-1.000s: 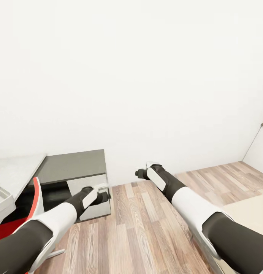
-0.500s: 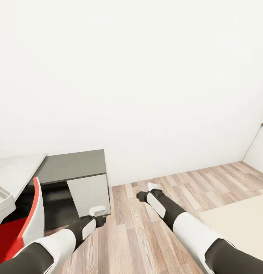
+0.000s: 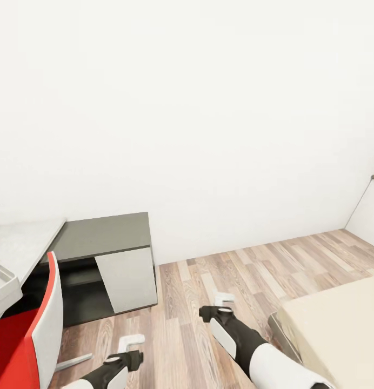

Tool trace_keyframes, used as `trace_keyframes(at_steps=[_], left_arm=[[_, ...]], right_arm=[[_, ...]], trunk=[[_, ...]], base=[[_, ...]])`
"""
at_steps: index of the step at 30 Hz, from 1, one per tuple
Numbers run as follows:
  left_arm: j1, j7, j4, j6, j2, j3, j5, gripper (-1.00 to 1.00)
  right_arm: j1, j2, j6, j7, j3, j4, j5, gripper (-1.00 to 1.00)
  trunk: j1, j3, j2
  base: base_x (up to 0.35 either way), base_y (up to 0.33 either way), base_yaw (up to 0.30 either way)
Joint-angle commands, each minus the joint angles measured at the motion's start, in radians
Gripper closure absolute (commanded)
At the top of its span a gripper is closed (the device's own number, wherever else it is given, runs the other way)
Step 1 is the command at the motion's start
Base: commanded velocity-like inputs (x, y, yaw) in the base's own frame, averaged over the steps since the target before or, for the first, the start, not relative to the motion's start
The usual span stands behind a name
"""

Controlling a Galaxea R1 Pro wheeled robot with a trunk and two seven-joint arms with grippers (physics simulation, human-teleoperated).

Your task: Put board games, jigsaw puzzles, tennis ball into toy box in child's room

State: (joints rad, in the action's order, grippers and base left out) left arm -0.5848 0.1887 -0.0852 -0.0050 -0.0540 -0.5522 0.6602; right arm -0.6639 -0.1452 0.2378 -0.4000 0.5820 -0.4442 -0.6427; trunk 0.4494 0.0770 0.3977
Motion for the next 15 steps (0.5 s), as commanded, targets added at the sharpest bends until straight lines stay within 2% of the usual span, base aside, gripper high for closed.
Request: trace_keyframes(at_steps=[1, 5, 10, 15], left_arm=[[0.016, 0.005, 0.0, -0.015, 0.001, -0.009, 0.007, -1.0], [0.074, 0.005, 0.0, -0.068, 0.002, -0.018, -0.005, -1.0], [0.112, 0.005, 0.001, -0.1, 0.002, -0.031, -0.058, -1.0], [0.132, 0.005, 0.001, -0.111, 0.003, -0.033, -0.073, -1.0]], right_arm=[[0.004, 0.0, -0.012, -0.008, 0.008, 0.019, -0.006, -1.0], [0.013, -0.007, -0.091, -0.006, 0.01, 0.115, -0.006, -1.0], [0.015, -0.013, -0.119, 0.0, 0.008, 0.179, -0.011, -1.0], [0.021, -0.012, -0.127, 0.0, 0.004, 0.193, -0.016, -1.0]], trunk=[[0.001, 0.002, 0.002], [0.001, 0.002, 0.002], [0.001, 0.002, 0.002], [0.001, 0.002, 0.002]], base=[[0.0, 0.0, 0.0], [0.0, 0.0, 0.0], [0.0, 0.0, 0.0], [0.0, 0.0, 0.0]])
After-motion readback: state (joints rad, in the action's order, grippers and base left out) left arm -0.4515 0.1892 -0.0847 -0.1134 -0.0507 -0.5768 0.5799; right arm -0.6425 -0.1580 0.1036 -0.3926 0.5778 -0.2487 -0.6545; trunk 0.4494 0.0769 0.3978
